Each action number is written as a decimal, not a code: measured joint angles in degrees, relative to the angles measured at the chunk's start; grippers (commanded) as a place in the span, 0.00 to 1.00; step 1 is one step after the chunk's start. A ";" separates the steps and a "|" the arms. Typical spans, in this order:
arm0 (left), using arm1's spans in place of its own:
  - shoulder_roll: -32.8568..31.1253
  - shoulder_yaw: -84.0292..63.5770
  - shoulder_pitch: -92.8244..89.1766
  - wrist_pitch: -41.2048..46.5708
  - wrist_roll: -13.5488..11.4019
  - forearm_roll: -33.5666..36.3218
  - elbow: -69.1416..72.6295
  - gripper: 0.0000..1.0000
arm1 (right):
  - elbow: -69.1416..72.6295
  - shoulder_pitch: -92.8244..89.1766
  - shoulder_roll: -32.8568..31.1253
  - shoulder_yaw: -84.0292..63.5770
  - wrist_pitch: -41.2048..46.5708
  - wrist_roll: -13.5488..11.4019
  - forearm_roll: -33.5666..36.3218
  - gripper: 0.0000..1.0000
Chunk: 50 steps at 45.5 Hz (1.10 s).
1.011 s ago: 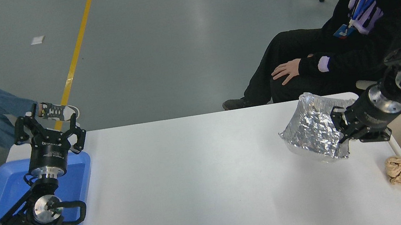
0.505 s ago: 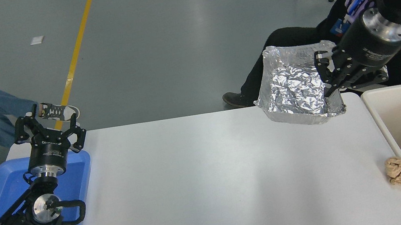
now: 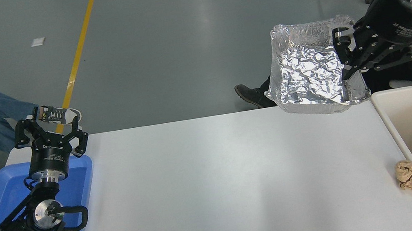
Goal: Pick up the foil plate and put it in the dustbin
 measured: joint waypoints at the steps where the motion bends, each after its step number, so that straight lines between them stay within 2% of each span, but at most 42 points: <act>1: 0.00 0.00 0.00 0.00 0.00 0.00 0.00 0.99 | 0.02 0.11 -0.05 -0.20 0.01 0.00 0.02 0.00; 14: 0.00 0.01 0.00 0.00 0.00 -0.01 0.00 0.99 | -0.65 0.24 -1.33 -5.71 0.05 0.02 0.34 0.00; 35: -0.06 0.01 0.00 0.00 0.00 -0.05 -0.01 0.99 | -11.40 -12.48 -18.52 -9.24 0.04 -0.04 -2.08 0.00; 43: -0.06 0.01 0.00 0.00 0.00 -0.02 0.00 0.99 | -17.13 -21.54 -23.30 -5.77 -4.20 0.02 -2.74 0.00; 50: -0.08 0.01 0.00 0.00 0.01 -0.02 0.01 0.99 | -23.13 -33.80 -25.24 0.92 -11.36 0.06 -3.05 0.00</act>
